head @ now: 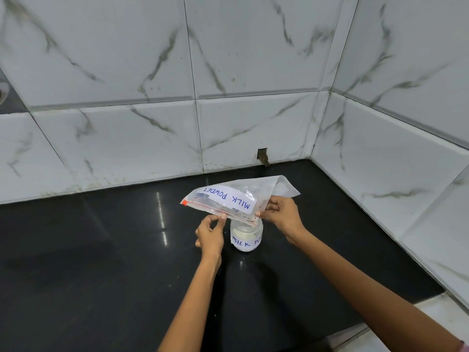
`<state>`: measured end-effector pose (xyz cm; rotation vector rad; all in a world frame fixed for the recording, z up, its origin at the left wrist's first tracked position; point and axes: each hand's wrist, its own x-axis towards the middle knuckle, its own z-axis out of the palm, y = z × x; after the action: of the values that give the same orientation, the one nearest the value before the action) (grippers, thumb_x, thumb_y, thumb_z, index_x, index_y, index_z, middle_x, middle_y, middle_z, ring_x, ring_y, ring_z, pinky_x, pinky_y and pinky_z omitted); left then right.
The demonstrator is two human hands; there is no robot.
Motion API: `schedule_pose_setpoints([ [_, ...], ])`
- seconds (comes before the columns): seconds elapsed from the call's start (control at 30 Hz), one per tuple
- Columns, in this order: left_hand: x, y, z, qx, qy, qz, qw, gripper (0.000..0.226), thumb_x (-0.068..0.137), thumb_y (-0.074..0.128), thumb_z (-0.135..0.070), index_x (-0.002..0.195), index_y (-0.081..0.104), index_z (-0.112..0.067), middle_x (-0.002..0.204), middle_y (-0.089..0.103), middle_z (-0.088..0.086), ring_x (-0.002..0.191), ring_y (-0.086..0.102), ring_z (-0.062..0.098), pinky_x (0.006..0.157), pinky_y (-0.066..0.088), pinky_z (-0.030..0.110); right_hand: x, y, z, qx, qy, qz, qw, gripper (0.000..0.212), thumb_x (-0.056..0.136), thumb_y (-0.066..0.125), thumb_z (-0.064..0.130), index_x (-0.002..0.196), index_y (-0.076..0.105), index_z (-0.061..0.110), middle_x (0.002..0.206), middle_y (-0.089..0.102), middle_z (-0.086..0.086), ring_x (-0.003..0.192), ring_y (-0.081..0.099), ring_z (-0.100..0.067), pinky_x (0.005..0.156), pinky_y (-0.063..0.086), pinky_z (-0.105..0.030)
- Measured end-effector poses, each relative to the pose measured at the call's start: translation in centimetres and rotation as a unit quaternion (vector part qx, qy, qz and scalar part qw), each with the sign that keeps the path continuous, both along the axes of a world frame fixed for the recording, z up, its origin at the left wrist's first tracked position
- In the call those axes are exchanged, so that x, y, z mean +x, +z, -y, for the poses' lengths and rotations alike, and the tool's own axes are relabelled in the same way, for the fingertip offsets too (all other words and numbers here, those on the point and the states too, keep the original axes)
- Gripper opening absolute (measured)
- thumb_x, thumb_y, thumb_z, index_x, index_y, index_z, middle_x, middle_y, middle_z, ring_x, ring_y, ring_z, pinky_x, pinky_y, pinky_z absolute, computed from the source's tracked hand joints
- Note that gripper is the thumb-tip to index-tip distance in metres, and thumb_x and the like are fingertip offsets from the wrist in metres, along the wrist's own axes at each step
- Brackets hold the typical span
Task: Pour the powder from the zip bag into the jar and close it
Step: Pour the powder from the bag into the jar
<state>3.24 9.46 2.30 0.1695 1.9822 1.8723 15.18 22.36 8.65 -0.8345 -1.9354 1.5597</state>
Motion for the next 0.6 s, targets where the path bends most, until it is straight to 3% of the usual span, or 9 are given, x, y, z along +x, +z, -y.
schedule_pose_setpoints([
  [0.1, -0.1, 0.0, 0.0, 0.004, -0.002, 0.001, 1.000, 0.023, 0.087, 0.065, -0.039, 0.089, 0.066, -0.017, 0.118, 0.059, 0.019, 0.117, 0.049, 0.035, 0.090, 0.016, 0.030, -0.1, -0.8, 0.3, 0.016, -0.019, 0.018, 1.000, 0.024, 0.076, 0.076, -0.001, 0.099, 0.072, 0.000, 0.091, 0.075, -0.013, 0.066, 0.070, 0.000, 0.057, 0.052, -0.012],
  [0.23, -0.2, 0.2, 0.2, 0.009, 0.002, -0.001, 1.000, 0.022, 0.087, 0.066, -0.039, 0.087, 0.066, -0.017, 0.114, 0.063, 0.014, 0.118, 0.049, 0.032, 0.091, 0.016, 0.030, -0.9, 0.1, 0.3, 0.081, -0.062, 0.007, 0.995, 0.015, 0.068, 0.083, 0.001, 0.080, 0.074, -0.001, 0.078, 0.075, -0.012, 0.071, 0.072, -0.015, 0.069, 0.060, -0.030],
  [0.33, -0.3, 0.1, 0.6, 0.011, 0.005, 0.006, 1.000, 0.019, 0.087, 0.066, -0.038, 0.086, 0.067, -0.018, 0.115, 0.063, 0.010, 0.119, 0.048, 0.029, 0.091, 0.019, 0.031, -1.6, 0.9, 0.6, 0.139, -0.071, 0.010, 0.988, 0.016, 0.062, 0.087, 0.008, 0.073, 0.074, 0.007, 0.070, 0.074, -0.004, 0.068, 0.072, -0.014, 0.069, 0.060, -0.031],
  [0.6, 0.1, 0.2, 0.7, -0.004, -0.001, 0.010, 1.000, 0.020, 0.086, 0.066, -0.041, 0.091, 0.068, -0.022, 0.123, 0.060, 0.008, 0.120, 0.047, 0.029, 0.092, 0.013, 0.032, -2.1, 1.1, 0.3, 0.132, -0.076, -0.006, 0.988, 0.018, 0.069, 0.084, 0.009, 0.084, 0.076, 0.003, 0.075, 0.074, -0.008, 0.069, 0.071, -0.013, 0.067, 0.059, -0.026],
])
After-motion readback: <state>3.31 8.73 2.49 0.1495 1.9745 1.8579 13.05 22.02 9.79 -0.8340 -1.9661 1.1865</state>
